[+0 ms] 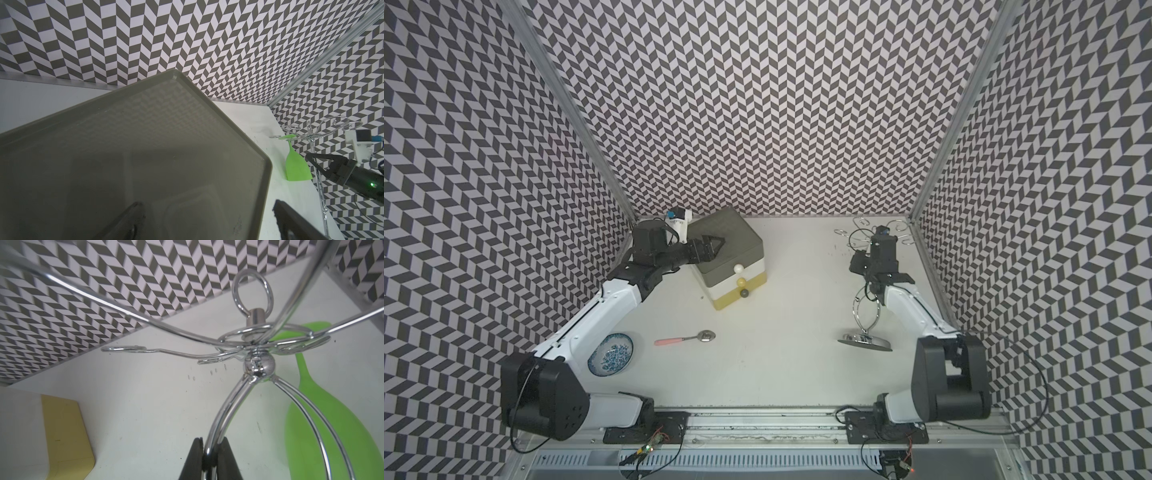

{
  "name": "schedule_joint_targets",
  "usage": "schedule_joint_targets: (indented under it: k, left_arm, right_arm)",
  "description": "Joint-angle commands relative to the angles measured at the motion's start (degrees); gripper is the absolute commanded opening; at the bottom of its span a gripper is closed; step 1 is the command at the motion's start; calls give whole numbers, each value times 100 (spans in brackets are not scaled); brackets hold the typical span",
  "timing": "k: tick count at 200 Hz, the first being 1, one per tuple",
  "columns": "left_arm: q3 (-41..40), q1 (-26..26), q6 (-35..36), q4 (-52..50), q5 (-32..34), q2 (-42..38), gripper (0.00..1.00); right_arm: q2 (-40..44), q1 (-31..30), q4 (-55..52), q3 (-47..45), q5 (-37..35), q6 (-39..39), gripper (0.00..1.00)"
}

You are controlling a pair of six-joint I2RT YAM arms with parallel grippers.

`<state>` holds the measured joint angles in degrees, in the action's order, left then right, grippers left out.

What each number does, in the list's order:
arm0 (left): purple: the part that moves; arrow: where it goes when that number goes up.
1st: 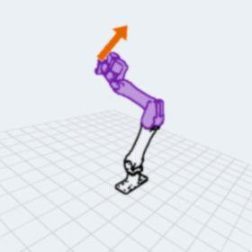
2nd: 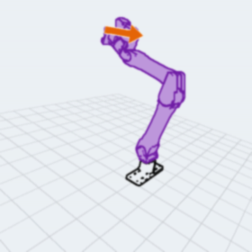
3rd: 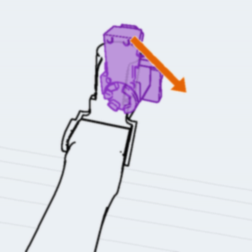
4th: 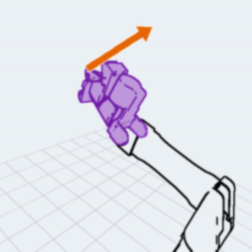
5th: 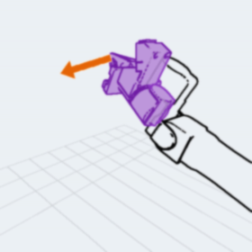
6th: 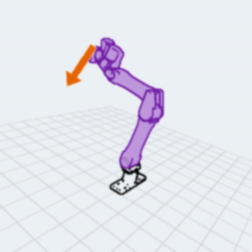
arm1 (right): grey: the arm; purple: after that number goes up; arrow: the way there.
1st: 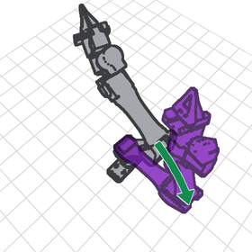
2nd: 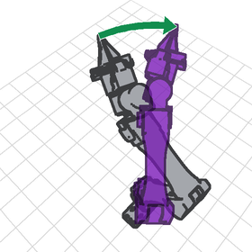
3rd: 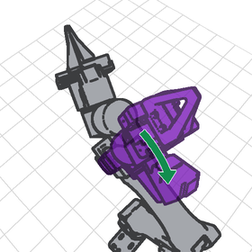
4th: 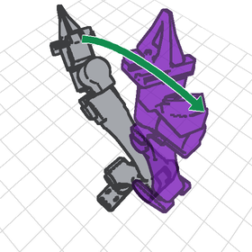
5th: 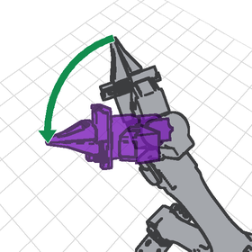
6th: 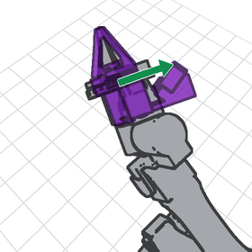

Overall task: Take the keys out of the drawer
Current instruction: Adjust the distractor at the center of the board.

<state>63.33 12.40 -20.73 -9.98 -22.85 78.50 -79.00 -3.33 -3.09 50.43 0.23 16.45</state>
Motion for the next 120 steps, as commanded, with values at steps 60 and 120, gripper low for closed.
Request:
schedule_joint_targets:
  k: [60, 120]
  left_arm:
    - [-261, 155, -307, 107, -303, 84, 100]
    - [-402, 196, -230, 108, -379, 104, 100]
  right_arm:
    - [875, -220, 4258, -1068, -42, -1152, 0]
    - [459, -231, 6400, -1496, 333, -1667, 0]
